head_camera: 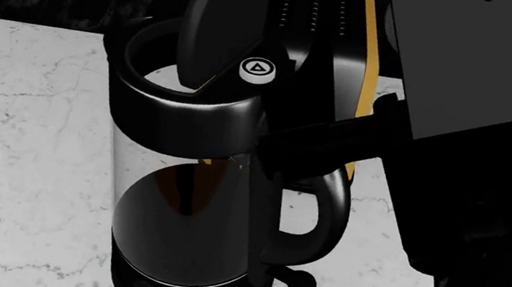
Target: Close the lid of the electric kettle.
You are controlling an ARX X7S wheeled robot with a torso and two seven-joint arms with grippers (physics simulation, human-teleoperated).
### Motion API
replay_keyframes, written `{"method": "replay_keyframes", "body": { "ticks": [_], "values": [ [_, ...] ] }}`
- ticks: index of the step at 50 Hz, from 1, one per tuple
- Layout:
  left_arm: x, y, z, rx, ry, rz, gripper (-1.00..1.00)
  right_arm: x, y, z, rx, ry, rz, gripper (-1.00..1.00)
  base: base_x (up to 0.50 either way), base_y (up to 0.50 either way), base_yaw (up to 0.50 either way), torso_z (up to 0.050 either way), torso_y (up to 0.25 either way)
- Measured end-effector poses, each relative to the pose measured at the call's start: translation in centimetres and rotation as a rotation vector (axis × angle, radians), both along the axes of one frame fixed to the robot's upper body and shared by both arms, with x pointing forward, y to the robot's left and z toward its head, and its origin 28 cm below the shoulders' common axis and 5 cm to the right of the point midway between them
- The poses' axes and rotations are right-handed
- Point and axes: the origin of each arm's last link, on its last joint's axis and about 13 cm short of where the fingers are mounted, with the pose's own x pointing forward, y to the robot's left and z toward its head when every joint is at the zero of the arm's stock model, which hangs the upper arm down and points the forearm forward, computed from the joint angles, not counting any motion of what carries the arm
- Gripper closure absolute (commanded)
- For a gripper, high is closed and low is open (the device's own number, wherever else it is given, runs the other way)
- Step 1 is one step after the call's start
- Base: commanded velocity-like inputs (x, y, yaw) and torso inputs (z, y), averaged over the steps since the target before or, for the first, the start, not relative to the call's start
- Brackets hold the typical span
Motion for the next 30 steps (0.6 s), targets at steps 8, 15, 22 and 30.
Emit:
{"method": "replay_keyframes", "body": {
  "ticks": [8,15,22,30],
  "values": [
    [0.0,0.1,-0.2,-0.002,0.001,0.003,-1.00,1.9,-0.3,-0.1,0.019,0.059,0.000,-1.00,0.00,0.00,0.00,0.000,0.000],
    [0.1,0.1,-0.3,-0.003,0.005,0.006,-1.00,3.5,-0.4,0.2,0.029,0.093,0.002,-1.00,0.00,0.00,0.00,0.000,0.000],
    [0.2,0.2,-0.5,-0.004,0.009,0.008,-1.00,4.8,-0.4,0.5,0.034,0.120,0.005,-1.00,0.00,0.00,0.00,0.000,0.000],
    [0.3,0.3,-0.6,-0.006,0.013,0.013,-1.00,5.9,-0.3,0.7,0.037,0.140,0.013,-1.00,0.00,0.00,0.00,0.000,0.000]
  ]
}}
